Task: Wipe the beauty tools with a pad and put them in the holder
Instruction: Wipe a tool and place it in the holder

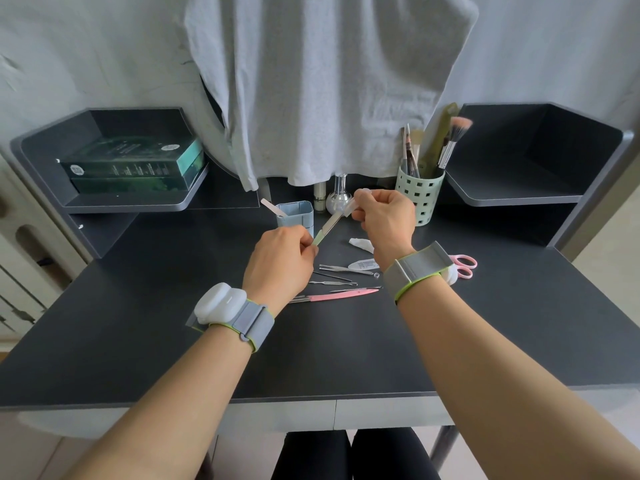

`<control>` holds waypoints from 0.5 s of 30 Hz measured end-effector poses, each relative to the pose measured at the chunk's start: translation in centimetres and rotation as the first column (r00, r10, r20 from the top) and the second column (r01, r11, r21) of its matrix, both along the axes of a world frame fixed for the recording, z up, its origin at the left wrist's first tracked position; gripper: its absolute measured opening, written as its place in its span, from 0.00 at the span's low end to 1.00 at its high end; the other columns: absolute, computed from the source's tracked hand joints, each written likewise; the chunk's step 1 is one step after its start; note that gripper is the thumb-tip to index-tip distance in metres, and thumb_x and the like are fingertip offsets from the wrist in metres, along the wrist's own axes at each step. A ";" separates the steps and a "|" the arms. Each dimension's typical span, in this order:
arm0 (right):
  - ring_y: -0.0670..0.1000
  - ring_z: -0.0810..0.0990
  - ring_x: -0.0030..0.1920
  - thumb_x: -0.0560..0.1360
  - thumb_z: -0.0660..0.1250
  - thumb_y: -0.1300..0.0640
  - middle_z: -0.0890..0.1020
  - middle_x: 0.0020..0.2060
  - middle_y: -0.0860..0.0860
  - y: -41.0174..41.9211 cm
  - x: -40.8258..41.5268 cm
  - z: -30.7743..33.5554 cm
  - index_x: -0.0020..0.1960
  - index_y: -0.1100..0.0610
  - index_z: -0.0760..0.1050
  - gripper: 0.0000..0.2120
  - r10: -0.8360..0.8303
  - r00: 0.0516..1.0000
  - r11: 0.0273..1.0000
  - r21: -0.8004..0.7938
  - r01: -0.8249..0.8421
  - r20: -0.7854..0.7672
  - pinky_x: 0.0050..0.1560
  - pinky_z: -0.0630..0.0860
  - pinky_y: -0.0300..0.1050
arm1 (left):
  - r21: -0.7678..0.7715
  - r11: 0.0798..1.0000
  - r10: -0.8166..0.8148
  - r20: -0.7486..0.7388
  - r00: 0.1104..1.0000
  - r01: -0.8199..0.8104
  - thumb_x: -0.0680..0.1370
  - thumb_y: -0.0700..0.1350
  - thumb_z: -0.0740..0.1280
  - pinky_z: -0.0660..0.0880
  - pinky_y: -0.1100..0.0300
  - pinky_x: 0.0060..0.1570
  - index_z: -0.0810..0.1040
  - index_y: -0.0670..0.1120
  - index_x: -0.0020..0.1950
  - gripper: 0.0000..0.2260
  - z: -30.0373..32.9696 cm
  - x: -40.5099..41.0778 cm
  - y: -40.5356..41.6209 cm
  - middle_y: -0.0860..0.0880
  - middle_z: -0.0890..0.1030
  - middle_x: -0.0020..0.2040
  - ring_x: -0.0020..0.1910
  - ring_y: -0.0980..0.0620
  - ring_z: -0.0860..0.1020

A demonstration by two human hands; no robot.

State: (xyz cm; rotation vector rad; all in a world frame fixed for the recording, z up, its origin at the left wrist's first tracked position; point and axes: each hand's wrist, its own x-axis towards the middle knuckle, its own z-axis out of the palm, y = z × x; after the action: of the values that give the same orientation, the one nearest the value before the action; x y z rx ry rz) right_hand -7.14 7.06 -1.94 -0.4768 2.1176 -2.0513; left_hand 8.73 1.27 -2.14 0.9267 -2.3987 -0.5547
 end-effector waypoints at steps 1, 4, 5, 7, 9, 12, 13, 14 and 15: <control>0.47 0.85 0.35 0.73 0.72 0.51 0.85 0.30 0.48 0.0 0.0 0.0 0.45 0.56 0.82 0.08 -0.003 1.000 1.000 0.000 0.003 -0.001 0.54 0.82 0.59 | -0.002 1.000 -0.005 -0.002 1.000 0.005 0.79 0.47 0.69 0.77 0.57 0.46 0.83 0.46 0.54 0.07 0.0 0.0 0.0 0.47 0.85 0.52 0.48 0.48 0.81; 0.51 0.86 0.40 0.72 0.71 0.50 0.85 0.29 0.46 -0.2 0.1 0.0 0.44 0.54 0.82 0.08 -0.003 1.000 1.000 -0.003 0.003 -0.003 0.55 0.81 0.60 | 0.002 1.000 -0.021 -0.002 1.000 0.021 0.79 0.46 0.69 0.80 0.54 0.48 0.84 0.46 0.54 0.07 0.1 0.0 0.1 0.47 0.85 0.51 0.48 0.48 0.82; 0.51 0.86 0.40 0.72 0.71 0.50 0.85 0.29 0.46 -0.3 0.1 0.0 0.44 0.54 0.82 0.08 -0.001 1.000 1.000 -0.007 0.001 -0.003 0.55 0.81 0.61 | 0.002 1.000 -0.025 -0.001 1.000 0.025 0.79 0.46 0.69 0.80 0.53 0.48 0.84 0.46 0.54 0.07 0.1 -0.1 0.1 0.47 0.85 0.50 0.48 0.47 0.82; 0.50 0.86 0.39 0.72 0.72 0.50 0.85 0.29 0.46 -0.3 0.0 0.0 0.44 0.54 0.81 0.07 -0.001 1.000 1.000 -0.014 0.001 -0.007 0.55 0.81 0.61 | -0.004 1.000 -0.029 -0.001 1.000 0.029 0.79 0.46 0.69 0.80 0.51 0.49 0.84 0.46 0.53 0.07 0.1 -0.1 0.2 0.47 0.85 0.49 0.48 0.47 0.82; 0.48 0.86 0.36 0.73 0.72 0.52 0.85 0.29 0.47 -0.2 0.1 0.0 0.44 0.55 0.81 0.06 -0.004 1.000 1.000 -0.023 0.004 -0.010 0.55 0.81 0.60 | -0.004 1.000 -0.030 0.001 1.000 0.030 0.79 0.46 0.69 0.80 0.50 0.49 0.84 0.46 0.53 0.07 0.1 -0.1 0.2 0.47 0.85 0.49 0.48 0.46 0.82; 0.44 0.84 0.32 0.74 0.73 0.53 0.85 0.31 0.48 -0.2 0.0 -0.1 0.46 0.56 0.81 0.07 -0.006 1.000 1.000 -0.019 0.005 -0.013 0.53 0.82 0.57 | -0.010 0.999 -0.032 0.013 0.999 0.032 0.79 0.46 0.69 0.80 0.50 0.49 0.84 0.46 0.53 0.06 0.1 -0.2 0.2 0.47 0.85 0.50 0.48 0.46 0.81; 0.44 0.83 0.31 0.74 0.73 0.53 0.85 0.32 0.48 -0.1 0.0 -0.1 0.46 0.57 0.82 0.07 -0.003 1.000 1.000 -0.014 0.003 -0.012 0.53 0.83 0.56 | -0.015 0.999 -0.034 0.015 0.999 0.035 0.79 0.46 0.69 0.80 0.49 0.49 0.84 0.47 0.53 0.06 0.0 -0.2 0.2 0.47 0.85 0.50 0.48 0.46 0.81; 0.44 0.83 0.31 0.74 0.73 0.53 0.85 0.32 0.49 -0.1 0.0 -0.2 0.46 0.57 0.82 0.07 0.000 1.000 1.000 -0.010 0.000 -0.009 0.53 0.83 0.56 | -0.021 0.999 -0.040 0.019 0.999 0.040 0.79 0.46 0.68 0.81 0.49 0.49 0.84 0.46 0.53 0.06 0.0 -0.2 0.2 0.46 0.85 0.50 0.49 0.46 0.81; 0.44 0.83 0.32 0.74 0.73 0.52 0.85 0.32 0.49 -0.1 0.0 -0.1 0.45 0.57 0.82 0.07 0.003 1.000 1.000 -0.005 -0.003 -0.006 0.53 0.83 0.55 | -0.029 0.998 -0.047 0.023 0.999 0.048 0.79 0.46 0.68 0.81 0.48 0.50 0.84 0.46 0.53 0.07 -0.1 -0.2 0.2 0.46 0.85 0.51 0.49 0.45 0.81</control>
State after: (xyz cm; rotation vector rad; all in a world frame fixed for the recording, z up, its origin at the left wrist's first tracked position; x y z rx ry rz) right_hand -7.17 6.93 -2.08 -0.4869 2.1139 -2.0570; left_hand 8.54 1.49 -2.22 0.8699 -2.4475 -0.5274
